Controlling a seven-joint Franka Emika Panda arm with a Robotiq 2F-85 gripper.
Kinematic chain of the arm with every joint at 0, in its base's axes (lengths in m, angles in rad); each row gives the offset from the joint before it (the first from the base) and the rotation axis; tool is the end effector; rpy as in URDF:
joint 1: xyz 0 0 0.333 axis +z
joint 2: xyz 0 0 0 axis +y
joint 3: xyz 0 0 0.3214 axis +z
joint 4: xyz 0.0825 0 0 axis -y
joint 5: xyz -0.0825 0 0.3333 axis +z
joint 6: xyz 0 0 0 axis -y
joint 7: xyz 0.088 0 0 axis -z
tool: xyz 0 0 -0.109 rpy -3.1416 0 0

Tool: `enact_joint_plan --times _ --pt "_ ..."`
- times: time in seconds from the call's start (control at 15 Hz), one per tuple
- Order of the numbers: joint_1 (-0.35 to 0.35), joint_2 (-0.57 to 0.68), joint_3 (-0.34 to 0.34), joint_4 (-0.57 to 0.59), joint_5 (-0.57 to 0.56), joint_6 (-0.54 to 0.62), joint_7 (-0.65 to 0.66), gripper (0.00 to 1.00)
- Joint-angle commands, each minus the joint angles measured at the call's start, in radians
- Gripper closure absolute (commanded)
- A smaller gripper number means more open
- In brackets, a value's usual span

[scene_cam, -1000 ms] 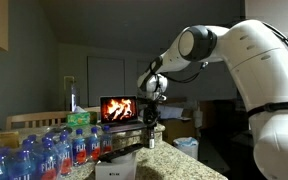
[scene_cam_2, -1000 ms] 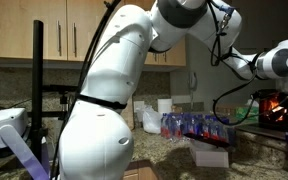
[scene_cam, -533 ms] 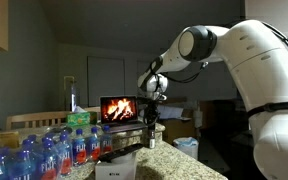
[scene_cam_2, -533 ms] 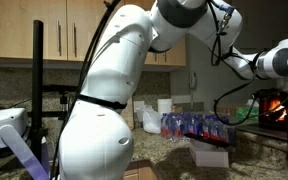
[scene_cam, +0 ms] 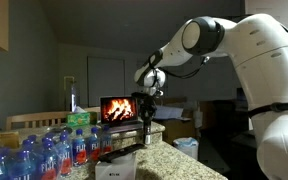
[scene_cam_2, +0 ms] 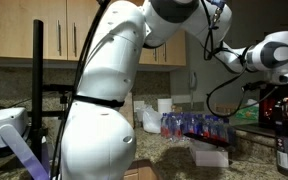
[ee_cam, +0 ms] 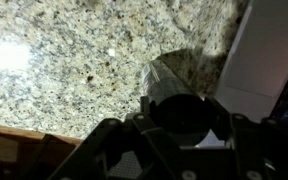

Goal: Take the bottle and the black object and put them on the counter, then stack the clear tape, the black object and the bottle on the box

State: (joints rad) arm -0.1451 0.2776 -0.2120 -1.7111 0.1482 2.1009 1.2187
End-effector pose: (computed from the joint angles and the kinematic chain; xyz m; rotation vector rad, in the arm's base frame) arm 0.5732 -0.1928 0.4646 -2.0702 2.2006 -0.1168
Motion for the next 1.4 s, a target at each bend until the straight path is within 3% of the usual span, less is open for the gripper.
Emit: enact_joint_plan --times 0.0,0.53,0.87,1.07,1.33 --pt "0.052 -0.191 0.023 -0.092 -0.056 -0.085 0.029 0.69" --pt "0.157 -0.495 0.213 -0.223 -0.122 -0.261 0.205 0.69" --pt "0.185 -0.539 0.358 -0.286 -0.139 -0.257 0.401 0.69" --pt "0.177 -0.517 0.389 -0.312 -0.165 -0.252 0.532 0.69" --pt "0.176 -0.494 0.373 -0.346 -0.165 -0.249 0.618 0.69"
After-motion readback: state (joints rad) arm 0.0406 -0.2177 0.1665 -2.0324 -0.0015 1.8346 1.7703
